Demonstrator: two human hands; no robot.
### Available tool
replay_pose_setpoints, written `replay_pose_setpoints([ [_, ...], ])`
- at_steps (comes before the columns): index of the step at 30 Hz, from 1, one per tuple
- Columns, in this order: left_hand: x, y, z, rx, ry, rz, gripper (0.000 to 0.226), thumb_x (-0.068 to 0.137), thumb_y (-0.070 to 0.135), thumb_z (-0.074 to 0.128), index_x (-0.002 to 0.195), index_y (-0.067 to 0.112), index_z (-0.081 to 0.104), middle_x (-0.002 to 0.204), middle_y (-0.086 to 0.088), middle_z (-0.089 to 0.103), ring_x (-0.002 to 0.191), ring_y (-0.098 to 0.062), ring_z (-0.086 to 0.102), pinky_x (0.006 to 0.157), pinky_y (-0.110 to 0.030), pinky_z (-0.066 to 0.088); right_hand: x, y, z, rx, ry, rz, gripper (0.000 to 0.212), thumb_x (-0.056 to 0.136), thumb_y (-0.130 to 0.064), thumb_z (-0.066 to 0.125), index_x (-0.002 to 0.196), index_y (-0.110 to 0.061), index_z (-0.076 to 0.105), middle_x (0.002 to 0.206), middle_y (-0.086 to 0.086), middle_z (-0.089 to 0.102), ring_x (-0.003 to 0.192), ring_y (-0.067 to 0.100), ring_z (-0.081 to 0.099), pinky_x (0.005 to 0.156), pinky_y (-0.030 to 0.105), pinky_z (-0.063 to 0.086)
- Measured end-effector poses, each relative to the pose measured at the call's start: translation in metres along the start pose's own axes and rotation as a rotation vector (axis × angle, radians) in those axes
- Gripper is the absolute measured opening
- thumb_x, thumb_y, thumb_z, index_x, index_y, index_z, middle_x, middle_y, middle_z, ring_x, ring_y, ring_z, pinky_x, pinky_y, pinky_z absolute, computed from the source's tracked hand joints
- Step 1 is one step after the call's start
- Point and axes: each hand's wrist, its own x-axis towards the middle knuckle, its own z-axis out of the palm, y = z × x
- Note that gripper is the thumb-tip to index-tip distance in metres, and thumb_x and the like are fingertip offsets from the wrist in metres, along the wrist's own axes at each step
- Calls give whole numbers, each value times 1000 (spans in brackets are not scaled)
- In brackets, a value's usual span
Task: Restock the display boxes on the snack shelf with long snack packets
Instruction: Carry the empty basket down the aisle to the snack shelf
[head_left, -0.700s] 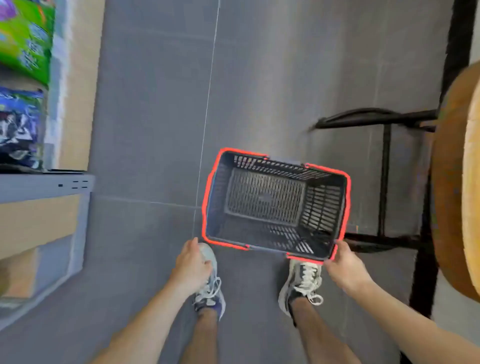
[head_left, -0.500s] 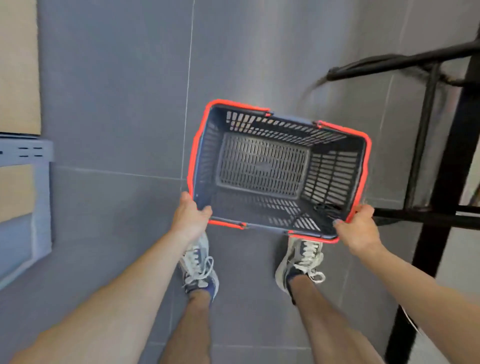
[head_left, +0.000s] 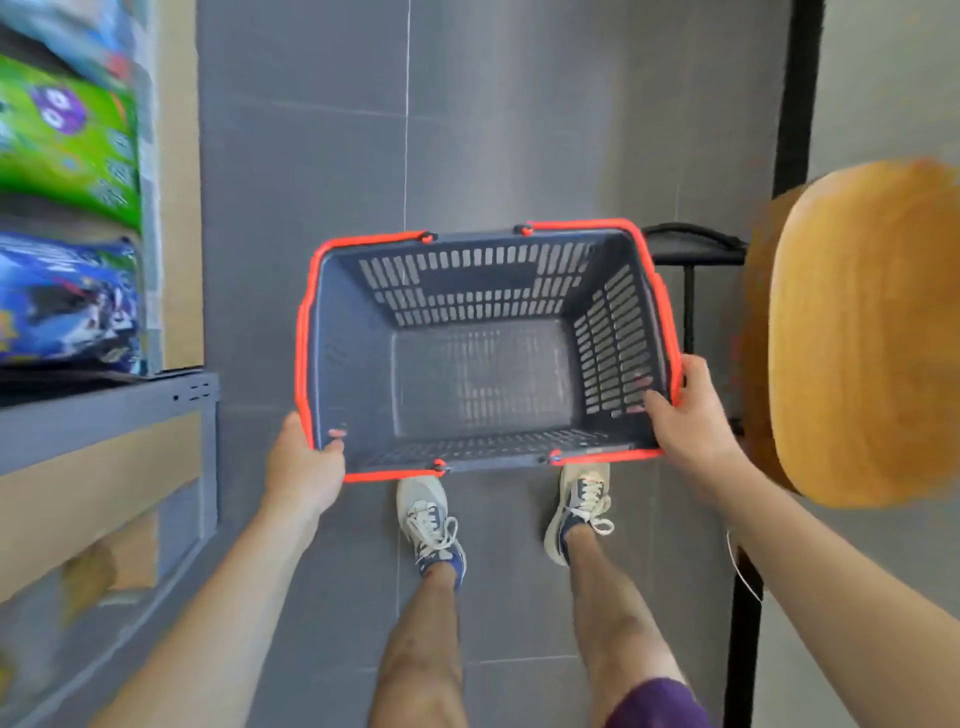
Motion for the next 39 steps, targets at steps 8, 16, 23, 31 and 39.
replay_pose_setpoints([
  [8,-76,178,-144,-1,182,316,23,90,4,58,106,20,55,101,-3,60,90,-22,55,75,-26,36,-63,-162,-128,243,145,-207,28,91,-8,52,113,-24,45,99,-1,62,96,22,60,91,48,51],
  [16,-111,328,-193,94,268,427,33,97,15,54,126,-1,50,121,-25,58,113,-42,53,92,-47,42,-34,-269,-237,324,224,-346,25,93,-17,57,117,-22,54,90,-18,61,90,13,62,90,44,51],
  [23,-104,434,-223,48,406,521,34,104,29,41,118,1,54,96,-13,61,97,-38,56,73,-39,34,20,-360,-298,359,219,-427,20,93,-25,59,113,-21,61,91,-13,69,82,-2,66,76,31,56],
  [31,-23,561,-263,-18,448,564,25,105,27,36,88,11,44,72,2,46,74,-30,48,64,-38,32,97,-494,-316,564,180,-412,5,92,-23,66,90,-20,69,78,-3,76,71,3,71,57,12,50],
  [39,61,692,-314,-19,407,588,28,105,28,39,113,5,52,96,-11,55,104,-40,54,73,-35,29,167,-629,-348,649,52,-347,14,97,-25,59,99,-18,71,85,1,76,74,18,73,65,35,57],
])
